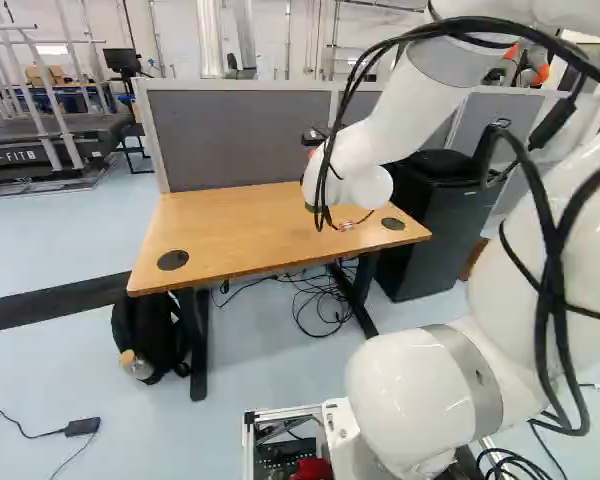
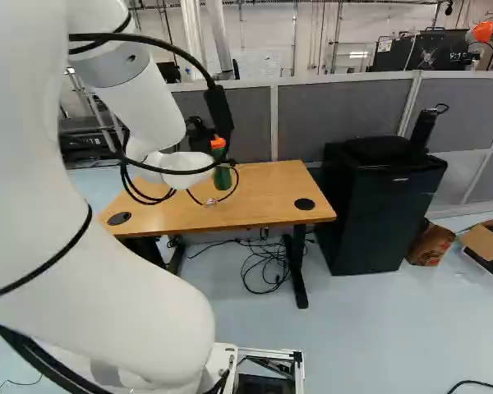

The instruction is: Pick up the green bottle from the table

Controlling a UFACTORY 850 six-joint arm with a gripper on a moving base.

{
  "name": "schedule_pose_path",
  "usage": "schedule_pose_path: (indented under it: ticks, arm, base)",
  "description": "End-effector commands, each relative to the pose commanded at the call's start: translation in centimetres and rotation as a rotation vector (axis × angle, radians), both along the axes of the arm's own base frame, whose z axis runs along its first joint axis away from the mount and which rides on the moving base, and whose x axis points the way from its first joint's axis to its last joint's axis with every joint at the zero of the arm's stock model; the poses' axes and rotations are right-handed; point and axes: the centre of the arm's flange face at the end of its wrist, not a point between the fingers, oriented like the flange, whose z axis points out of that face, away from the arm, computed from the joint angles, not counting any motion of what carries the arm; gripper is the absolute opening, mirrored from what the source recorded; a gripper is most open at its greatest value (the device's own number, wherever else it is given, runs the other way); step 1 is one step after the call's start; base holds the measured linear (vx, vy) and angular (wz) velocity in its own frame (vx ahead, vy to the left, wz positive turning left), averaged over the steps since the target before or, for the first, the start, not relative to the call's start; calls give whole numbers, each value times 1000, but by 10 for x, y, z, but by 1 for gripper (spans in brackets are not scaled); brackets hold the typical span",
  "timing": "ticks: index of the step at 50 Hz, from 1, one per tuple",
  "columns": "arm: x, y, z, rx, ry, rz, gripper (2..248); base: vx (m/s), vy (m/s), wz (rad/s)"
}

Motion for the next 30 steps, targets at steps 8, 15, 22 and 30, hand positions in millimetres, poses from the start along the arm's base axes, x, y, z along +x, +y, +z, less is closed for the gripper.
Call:
schedule_pose_path:
  ticks: [8,15,22,30]
  arm:
    - [-19,1,3,-1,10,7,111]
    - [-37,2,6,-1,20,14,111]
    - [-49,3,7,-2,25,19,111]
    - [-49,3,7,-2,25,19,111]
  base:
    - [0,0,0]
    - [0,0,0]
    - [0,0,0]
    - [-3,0,0]
